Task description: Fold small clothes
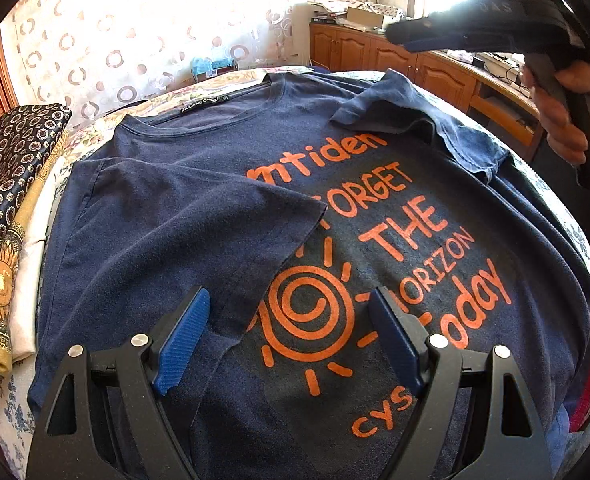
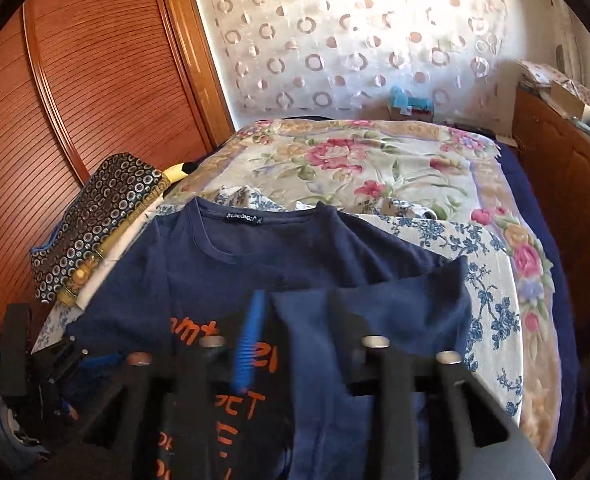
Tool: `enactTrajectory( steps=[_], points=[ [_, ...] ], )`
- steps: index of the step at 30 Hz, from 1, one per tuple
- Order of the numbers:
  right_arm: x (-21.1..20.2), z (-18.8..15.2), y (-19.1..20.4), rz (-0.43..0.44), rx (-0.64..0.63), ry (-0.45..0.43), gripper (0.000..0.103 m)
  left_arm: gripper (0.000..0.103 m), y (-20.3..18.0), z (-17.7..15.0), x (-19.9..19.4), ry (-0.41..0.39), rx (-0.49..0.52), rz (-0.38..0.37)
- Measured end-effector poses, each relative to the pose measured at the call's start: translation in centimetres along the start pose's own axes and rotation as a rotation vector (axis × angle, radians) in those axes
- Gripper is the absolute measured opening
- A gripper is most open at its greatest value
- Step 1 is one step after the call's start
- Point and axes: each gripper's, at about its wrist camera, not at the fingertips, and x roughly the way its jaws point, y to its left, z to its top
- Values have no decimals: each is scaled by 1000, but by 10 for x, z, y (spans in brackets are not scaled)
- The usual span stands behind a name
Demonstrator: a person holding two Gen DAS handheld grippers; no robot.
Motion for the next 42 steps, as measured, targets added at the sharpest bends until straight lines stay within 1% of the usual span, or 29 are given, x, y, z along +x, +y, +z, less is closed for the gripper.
enactTrajectory(
  steps=[2, 5, 6, 9, 12, 15, 16, 17, 19, 20, 21, 24, 27, 29, 31, 32, 33, 34, 36, 37, 38, 39, 42],
  points=[
    [-7, -3, 6, -12, -6, 0, 41, 82, 0, 0, 0, 0, 0, 1],
    [-25, -23, 11, -48, -50, -1, 41, 82, 0, 0, 0, 0, 0, 1],
    [-30, -32, 12, -49, -57, 8, 41, 82, 0, 0, 0, 0, 0, 0],
    [-40, -57, 19, -14, -73, 40, 41, 82, 0, 0, 0, 0, 0, 0],
    [-39, -78, 28, -3, -106, 72, 41, 82, 0, 0, 0, 0, 0, 1],
    [-28, -90, 30, -49, -132, 115, 41, 82, 0, 0, 0, 0, 0, 1],
    [-24, -92, 29, -54, -123, 126, 39, 82, 0, 0, 0, 0, 0, 1],
    [-21, -92, 26, -65, -116, 131, 33, 82, 0, 0, 0, 0, 0, 1],
    [-18, -93, 27, -65, -111, 133, 24, 82, 0, 0, 0, 0, 0, 1],
    [-19, -92, 28, -57, -113, 132, 10, 82, 0, 0, 0, 0, 0, 1],
    [-21, -93, 31, -50, -118, 130, 6, 82, 0, 0, 0, 0, 0, 1],
    [-39, -96, 36, -19, -142, 107, 5, 82, 0, 0, 0, 0, 0, 1],
    [-56, -111, 31, -22, -161, 108, 5, 82, 0, 0, 0, 0, 0, 1],
    [-59, -116, 29, -29, -169, 119, 5, 82, 0, 0, 0, 0, 0, 1],
    [-63, -116, 28, -30, -168, 112, 5, 82, 0, 0, 0, 1, 0, 1],
    [-65, -114, 26, -27, -161, 107, 7, 82, 0, 1, 0, 1, 0, -1],
    [-68, -112, 23, -24, -150, 95, 14, 82, 0, 0, 0, 0, -2, -3],
    [-71, -110, 21, -22, -140, 80, 18, 82, 0, -1, 0, -1, -3, -5],
    [-77, -103, 15, -18, -117, 34, 33, 82, -1, -1, -1, 6, 19, -10],
    [-80, -99, 11, -12, -97, 13, 37, 82, 1, 0, -4, 4, 12, -13],
    [-80, -98, 7, -14, -83, 0, 47, 82, 5, 1, -7, -3, -3, -23],
    [-80, -95, 3, -20, -71, -12, 52, 82, 10, 3, -12, -12, -20, -36],
    [-70, -90, -9, -44, -49, -16, 53, 82, 28, 11, -33, -54, -52, -57]
  ],
)
